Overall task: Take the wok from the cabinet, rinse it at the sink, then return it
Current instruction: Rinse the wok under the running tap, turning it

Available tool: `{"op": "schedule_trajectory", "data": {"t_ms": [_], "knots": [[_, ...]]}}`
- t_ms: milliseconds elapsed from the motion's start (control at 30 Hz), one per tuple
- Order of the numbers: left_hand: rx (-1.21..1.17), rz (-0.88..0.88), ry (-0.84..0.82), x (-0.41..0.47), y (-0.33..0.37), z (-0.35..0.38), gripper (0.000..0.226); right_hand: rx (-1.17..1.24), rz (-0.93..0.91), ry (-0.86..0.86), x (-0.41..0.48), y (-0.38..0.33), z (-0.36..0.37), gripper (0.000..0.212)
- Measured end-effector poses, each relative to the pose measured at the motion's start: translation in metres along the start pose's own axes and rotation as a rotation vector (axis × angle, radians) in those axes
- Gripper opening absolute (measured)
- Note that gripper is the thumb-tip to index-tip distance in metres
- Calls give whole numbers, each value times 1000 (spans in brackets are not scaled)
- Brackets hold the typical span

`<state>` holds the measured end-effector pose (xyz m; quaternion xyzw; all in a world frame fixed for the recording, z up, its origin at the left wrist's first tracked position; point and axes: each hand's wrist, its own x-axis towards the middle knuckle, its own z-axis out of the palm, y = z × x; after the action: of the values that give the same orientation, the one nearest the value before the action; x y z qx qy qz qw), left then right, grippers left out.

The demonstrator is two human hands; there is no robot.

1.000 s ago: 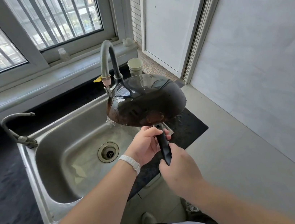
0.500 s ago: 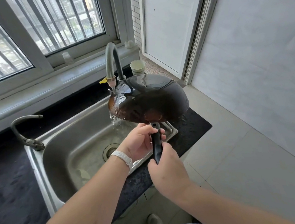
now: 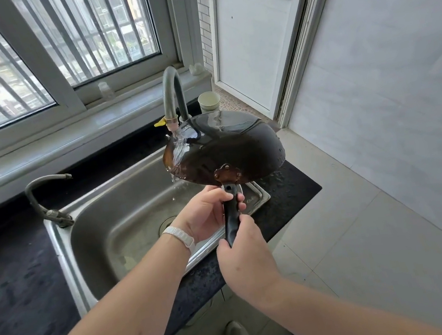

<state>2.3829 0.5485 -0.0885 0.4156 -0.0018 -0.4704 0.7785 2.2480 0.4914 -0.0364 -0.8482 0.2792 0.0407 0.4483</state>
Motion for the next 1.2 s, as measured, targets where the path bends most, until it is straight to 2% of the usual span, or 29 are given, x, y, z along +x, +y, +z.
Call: {"op": "schedule_trajectory", "data": {"t_ms": [267,433,600,867,1200], "knots": [[-35,11,-29,-7,-13,13,34,-11,-19,-28,-11,12,-20,23],[-3,59,5,-15,-30,32,23,-44,-64,-66,-18,30,-43,21],[-30,107,59,-23,-42,46,31,-105,-120,-120,-19,45,-61,18],[-99,174,204,-39,-56,52,25,-161,-202,-229,-14,53,-76,14],[-187,264,354,-53,-53,44,38,-230,-343,-364,7,46,-75,26]]}}
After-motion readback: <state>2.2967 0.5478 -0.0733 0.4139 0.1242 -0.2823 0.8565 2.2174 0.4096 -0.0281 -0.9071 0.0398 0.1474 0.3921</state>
